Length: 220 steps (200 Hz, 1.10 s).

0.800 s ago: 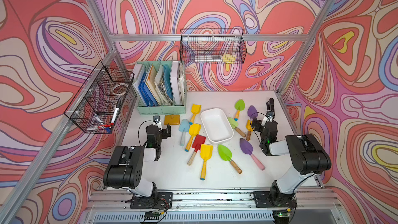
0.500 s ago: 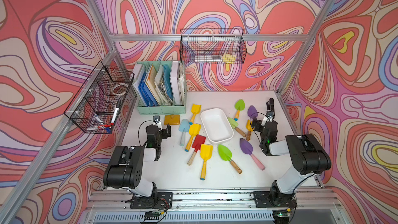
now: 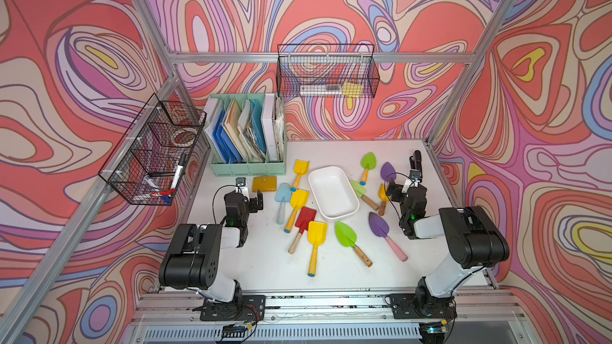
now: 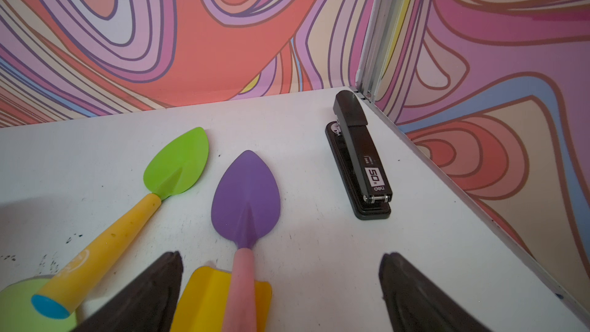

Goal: Put the shovel into the storage box
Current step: Pick up the shovel from the center of the board.

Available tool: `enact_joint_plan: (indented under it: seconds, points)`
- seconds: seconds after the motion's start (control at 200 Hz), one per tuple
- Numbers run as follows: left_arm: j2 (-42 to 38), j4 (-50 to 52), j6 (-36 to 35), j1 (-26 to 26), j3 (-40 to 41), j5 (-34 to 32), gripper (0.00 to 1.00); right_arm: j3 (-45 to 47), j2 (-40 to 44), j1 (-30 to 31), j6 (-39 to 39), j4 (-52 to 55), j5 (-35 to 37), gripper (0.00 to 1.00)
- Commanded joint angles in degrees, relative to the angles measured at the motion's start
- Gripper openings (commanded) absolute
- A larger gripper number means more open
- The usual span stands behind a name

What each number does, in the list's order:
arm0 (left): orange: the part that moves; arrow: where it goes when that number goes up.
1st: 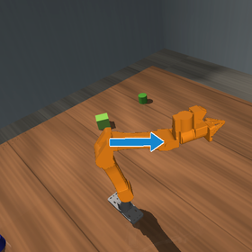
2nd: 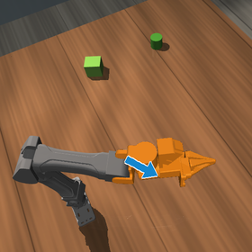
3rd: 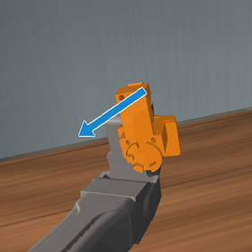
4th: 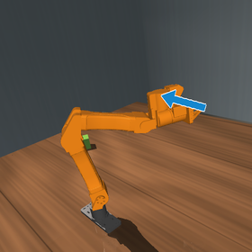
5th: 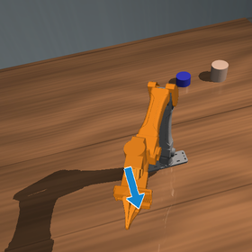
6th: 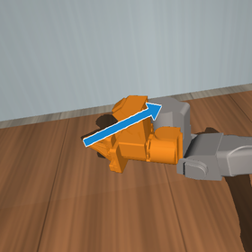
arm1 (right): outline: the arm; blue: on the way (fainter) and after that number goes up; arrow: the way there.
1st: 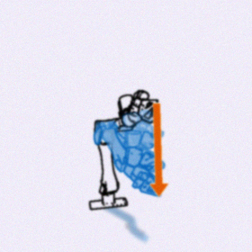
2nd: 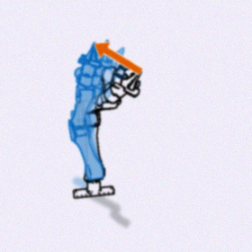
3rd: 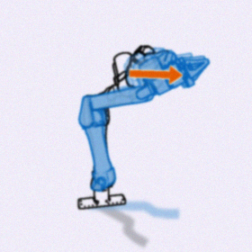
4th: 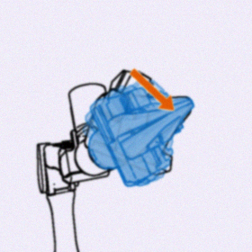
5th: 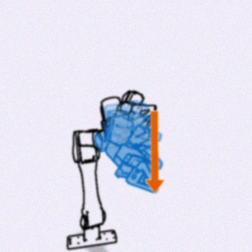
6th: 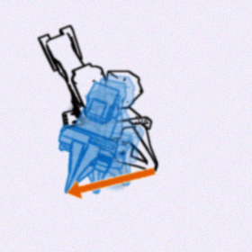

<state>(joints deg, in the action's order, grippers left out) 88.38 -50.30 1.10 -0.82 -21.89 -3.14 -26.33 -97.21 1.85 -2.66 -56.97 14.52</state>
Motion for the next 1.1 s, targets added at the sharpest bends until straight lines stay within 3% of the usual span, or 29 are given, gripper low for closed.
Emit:
enact_joint_plan:
  seconds: [0.0,0.486,0.616,0.696,0.796,0.971,1.097]
  points:
    - [-0.3,0.2,0.3,0.1,0.1,0.2,0.99,0.5,-0.2,0.1,-0.2,0.0,0.1,0.98]
    - [-0.5,0.3,0.4,0.1,0.0,-0.1,0.99,0.6,-0.1,0.1,-0.3,-0.3,-0.1,0.97]
    - [-6.7,15.9,1.1,-0.3,-5.7,-3.5,0.99,0.6,3.7,0.7,0.3,3.1,1.3,0.97]
    - [-10.3,24.8,2.9,-0.8,-11.2,-7.7,0.99,-3.2,8.7,1.2,-1.4,16.8,4.4,0.97]
    - [-13.1,37.2,7.1,-1.0,-18.8,-7.0,0.99,-13.8,12.2,1.2,-5.5,40.7,6.8,0.97]
    - [-10.6,59.5,10.5,-3.7,-34.9,-5.1,0.99,-33.0,9.8,1.2,-7.6,70.5,1.2,0.94]
    - [-7.8,69.9,10.5,-8.5,-42.7,-7.8,0.99,-47.7,3.8,1.3,-12.9,91.7,-4.9,0.79]
